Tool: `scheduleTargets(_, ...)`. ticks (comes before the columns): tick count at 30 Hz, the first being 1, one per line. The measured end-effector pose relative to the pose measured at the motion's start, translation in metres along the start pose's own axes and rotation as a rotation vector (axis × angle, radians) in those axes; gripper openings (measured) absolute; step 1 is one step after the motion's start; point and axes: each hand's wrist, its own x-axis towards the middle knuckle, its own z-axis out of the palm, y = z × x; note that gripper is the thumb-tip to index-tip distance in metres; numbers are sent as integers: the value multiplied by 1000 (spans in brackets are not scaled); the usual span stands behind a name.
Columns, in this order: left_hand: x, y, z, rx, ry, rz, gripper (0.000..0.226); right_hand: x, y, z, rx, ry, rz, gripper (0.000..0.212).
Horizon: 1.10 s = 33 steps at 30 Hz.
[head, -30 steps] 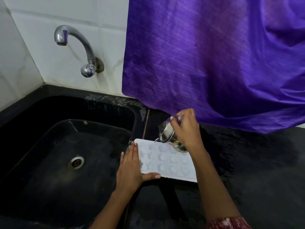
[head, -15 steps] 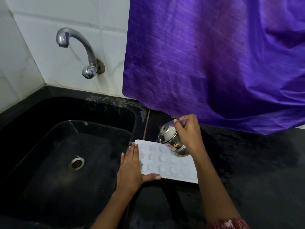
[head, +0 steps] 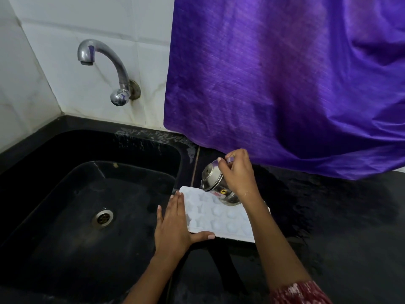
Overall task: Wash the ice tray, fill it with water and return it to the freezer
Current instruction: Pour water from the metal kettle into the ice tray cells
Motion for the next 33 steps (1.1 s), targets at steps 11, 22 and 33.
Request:
scheduleTargets(11,4,-5,-6,-106,-150,28,153,3,-8,14,-130,-66,-43,20)
scheduleTargets(22,3,-6,-6,-125,-156,50,152,7,-13,13,-196,-58,-74,21)
scheduleTargets(33,5,-6,-7,-76,-134,50,155,6,-8,10,-31,-31,3,19)
